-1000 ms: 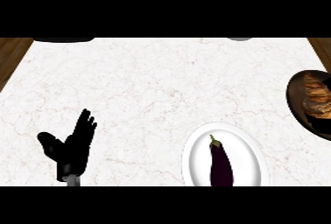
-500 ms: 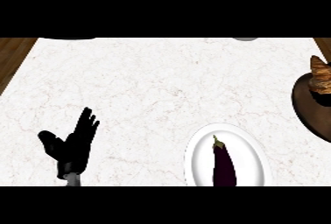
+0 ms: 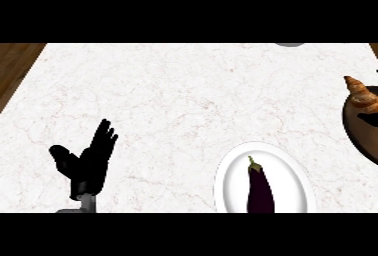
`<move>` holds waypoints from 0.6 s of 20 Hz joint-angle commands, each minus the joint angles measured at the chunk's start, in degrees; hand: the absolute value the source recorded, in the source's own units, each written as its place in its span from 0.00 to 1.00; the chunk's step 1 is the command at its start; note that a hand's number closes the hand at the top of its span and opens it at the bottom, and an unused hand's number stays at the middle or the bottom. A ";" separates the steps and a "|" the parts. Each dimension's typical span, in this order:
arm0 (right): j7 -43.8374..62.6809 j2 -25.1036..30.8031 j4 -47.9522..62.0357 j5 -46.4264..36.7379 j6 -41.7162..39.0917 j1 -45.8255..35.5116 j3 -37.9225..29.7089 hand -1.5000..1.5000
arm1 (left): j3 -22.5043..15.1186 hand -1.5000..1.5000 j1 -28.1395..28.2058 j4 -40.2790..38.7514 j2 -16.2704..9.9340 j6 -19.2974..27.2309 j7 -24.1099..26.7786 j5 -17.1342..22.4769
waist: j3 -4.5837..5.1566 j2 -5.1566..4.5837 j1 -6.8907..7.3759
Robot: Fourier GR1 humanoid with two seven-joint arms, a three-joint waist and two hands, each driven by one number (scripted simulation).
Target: Pick the croissant from the plate and place it in the pan
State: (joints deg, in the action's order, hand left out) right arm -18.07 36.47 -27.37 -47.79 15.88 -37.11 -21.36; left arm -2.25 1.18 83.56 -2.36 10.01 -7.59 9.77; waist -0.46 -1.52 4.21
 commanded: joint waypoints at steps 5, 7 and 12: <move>-12.11 0.21 9.02 7.17 -2.97 -5.65 -6.55 0.00 | -0.82 0.50 0.66 0.10 0.76 0.63 -0.83 -0.46 | -0.07 -0.14 0.12; -14.06 -1.27 9.44 12.15 -7.44 -7.72 -10.31 0.00 | -0.24 0.50 -0.03 -1.34 0.14 0.50 -0.80 -0.62 | -0.11 -0.16 -0.25; -18.66 2.56 13.24 20.19 -17.51 -7.73 -17.75 0.00 | 0.37 0.50 1.29 -1.26 0.23 0.07 0.74 -0.05 | -0.06 -0.19 -0.82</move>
State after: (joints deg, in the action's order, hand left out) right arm -33.43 37.40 -16.89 -32.89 4.66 -44.30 -34.38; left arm -2.18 1.43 83.41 -2.10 10.42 -7.12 9.41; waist -0.69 -1.49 3.65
